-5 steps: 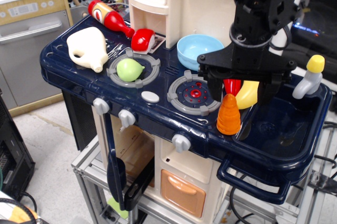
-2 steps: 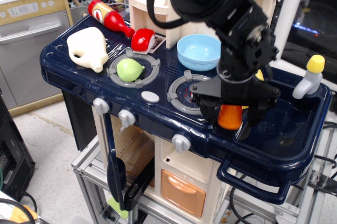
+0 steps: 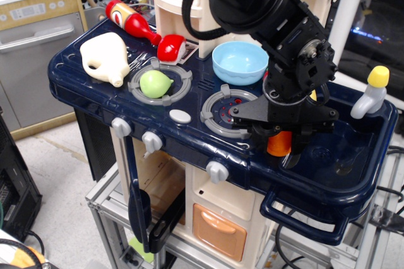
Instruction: Put carrot in bowl
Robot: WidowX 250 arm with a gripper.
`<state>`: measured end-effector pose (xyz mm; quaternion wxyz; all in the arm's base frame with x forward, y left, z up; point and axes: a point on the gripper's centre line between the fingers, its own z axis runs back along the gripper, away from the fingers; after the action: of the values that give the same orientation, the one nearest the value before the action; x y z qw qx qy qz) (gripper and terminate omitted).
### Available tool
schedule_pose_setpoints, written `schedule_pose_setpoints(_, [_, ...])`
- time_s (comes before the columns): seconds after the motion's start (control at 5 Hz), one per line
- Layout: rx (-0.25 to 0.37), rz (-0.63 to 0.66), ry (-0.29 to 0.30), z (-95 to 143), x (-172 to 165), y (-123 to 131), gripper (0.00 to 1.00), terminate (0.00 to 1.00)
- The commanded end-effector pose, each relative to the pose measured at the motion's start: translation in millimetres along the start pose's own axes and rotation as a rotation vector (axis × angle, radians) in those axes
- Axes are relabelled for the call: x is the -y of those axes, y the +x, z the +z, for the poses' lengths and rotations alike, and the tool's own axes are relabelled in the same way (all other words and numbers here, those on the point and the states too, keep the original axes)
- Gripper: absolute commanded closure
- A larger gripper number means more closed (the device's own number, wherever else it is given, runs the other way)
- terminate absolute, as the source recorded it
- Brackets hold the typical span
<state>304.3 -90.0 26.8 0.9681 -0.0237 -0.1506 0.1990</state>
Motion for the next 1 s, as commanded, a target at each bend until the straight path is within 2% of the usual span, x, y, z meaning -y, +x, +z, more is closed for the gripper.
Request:
schedule_pose_setpoints(0.0, [0.083,-0.005,0.049,53,-1,49,1.00,0.00])
schedule_pose_setpoints(0.2, [0.160,-0.073,0.109,67,-9,77,1.00,0.00])
schedule_pose_setpoints(0.4, [0.247,-0.160,0.120,60,-26,109,1.00,0.00])
schedule_pose_setpoints(0.6, [0.354,-0.200,0.107,43,-36,133,1.00,0.00])
schedule_pose_setpoints(0.8, [0.429,-0.221,0.084,39,-41,146,1.00,0.00])
